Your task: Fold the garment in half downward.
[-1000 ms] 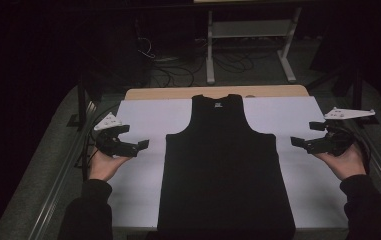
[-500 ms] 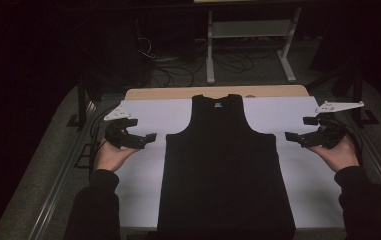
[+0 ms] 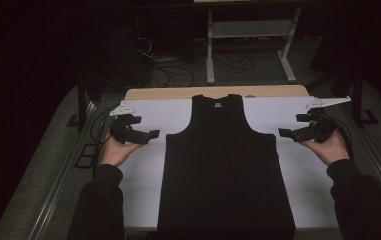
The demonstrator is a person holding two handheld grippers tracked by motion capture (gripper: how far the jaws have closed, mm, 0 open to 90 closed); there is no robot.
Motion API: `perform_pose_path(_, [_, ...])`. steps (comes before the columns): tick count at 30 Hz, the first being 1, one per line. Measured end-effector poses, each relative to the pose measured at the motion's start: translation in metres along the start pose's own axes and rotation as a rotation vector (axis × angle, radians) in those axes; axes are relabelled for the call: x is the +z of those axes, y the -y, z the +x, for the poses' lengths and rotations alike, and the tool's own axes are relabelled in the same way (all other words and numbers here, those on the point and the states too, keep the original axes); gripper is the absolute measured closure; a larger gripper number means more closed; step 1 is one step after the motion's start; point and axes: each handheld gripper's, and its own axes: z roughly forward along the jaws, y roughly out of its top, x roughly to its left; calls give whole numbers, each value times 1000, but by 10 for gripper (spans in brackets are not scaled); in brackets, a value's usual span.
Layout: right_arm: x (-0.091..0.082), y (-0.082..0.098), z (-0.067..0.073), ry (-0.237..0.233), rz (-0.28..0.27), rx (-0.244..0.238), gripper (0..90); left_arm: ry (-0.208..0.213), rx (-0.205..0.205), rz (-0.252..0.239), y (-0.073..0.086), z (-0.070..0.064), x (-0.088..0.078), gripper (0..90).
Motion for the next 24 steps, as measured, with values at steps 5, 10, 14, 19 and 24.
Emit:
perform_pose_path(5, [3, -4, -2, 1, 5, -2, 0, 14, -15, 3, 2, 5, 7, 0])
perform_pose_path(10, [8, -7, -6, 1, 13, 0, 0, 14, -25, 29, 3, 9, 16, 0])
perform_pose_path(14, [15, -7, -11, 4, 24, 18, 0, 18, -22, 40, 2, 10, 22, 0])
perform_pose_path(19, [25, -3, -17, 8, 48, 28, 0, 29, -29, 48, 3, 11, 30, 0])
perform_pose_path(24, [34, -1, -21, -4, 52, 44, 0, 51, -47, 56, 2, 12, 42, 0])
